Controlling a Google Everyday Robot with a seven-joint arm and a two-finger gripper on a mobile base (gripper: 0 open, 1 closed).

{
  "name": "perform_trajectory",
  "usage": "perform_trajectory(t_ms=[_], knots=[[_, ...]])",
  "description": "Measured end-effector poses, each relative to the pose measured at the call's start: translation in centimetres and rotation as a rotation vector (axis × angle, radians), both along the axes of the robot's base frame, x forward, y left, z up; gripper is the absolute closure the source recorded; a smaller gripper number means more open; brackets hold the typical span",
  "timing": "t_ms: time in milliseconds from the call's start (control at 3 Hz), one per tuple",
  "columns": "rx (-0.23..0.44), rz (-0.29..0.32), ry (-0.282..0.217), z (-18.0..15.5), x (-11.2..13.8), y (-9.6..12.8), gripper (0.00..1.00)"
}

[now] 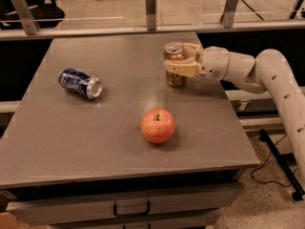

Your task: Place orange can upright

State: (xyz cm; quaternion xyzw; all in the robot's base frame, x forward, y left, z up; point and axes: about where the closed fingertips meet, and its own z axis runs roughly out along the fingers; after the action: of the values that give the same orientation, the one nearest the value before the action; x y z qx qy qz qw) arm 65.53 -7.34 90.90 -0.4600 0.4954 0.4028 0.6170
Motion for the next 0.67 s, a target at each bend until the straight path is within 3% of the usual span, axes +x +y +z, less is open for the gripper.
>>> perform_trajectory(t_ms=[333,667], knots=[[-0.008,0.009,-0.004,0.09,-0.02,-0.09,0.12],[-0.018,0.013,-0.012,0.38,0.01,-0.16,0.0]])
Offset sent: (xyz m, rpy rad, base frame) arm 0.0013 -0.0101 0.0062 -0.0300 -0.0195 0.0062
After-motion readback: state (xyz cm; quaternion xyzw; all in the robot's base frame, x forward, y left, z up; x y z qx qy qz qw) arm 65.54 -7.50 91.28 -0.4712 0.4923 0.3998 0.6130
